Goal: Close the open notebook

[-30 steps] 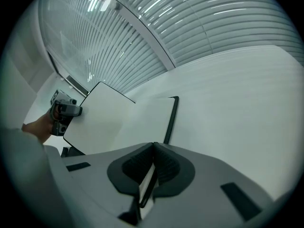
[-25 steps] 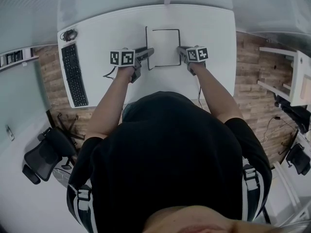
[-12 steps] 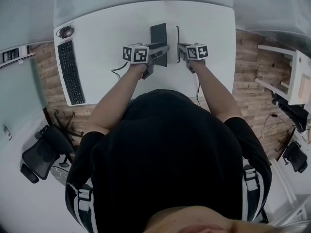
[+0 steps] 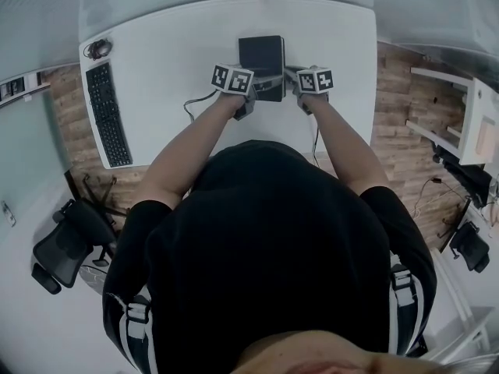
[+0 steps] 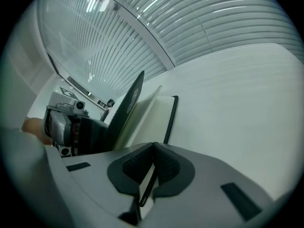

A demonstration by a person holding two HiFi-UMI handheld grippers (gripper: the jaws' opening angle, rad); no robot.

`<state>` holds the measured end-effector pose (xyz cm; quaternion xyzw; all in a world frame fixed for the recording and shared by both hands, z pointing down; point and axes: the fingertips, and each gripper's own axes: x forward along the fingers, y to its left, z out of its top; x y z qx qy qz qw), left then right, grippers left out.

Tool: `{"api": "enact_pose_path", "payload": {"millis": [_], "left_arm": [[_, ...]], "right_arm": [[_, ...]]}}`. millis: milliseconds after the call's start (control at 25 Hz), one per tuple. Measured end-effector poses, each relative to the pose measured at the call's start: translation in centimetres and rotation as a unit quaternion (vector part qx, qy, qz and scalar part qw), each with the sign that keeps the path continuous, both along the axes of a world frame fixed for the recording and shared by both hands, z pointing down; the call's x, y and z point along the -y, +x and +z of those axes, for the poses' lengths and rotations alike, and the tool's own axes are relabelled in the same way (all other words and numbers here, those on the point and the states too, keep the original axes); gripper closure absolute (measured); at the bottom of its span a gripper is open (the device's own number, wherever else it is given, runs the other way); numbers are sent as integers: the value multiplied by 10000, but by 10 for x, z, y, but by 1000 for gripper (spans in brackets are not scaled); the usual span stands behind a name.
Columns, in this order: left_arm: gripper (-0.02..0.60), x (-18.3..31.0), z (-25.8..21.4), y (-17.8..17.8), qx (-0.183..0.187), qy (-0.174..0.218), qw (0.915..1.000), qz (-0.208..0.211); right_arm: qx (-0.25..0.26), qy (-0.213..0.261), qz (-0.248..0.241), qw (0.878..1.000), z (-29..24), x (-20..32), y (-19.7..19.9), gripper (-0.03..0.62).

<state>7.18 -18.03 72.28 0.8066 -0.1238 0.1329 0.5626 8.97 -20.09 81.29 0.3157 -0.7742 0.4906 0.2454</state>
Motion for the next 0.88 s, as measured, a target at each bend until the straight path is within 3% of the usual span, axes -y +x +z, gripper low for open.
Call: {"api": "enact_pose_path", "payload": {"millis": [440, 680, 880], "left_arm": [[365, -9, 36, -1, 301, -15, 9994, 192], [365, -9, 43, -8, 357, -232, 9990, 94], [365, -6, 46, -17, 471, -189, 9987, 76]], "right_arm": [[95, -17, 174, 9998, -4, -1, 7, 559], [-171, -86, 245, 9995, 0, -5, 22, 557], [-211, 5, 168, 9996, -3, -5, 24, 557]]}}
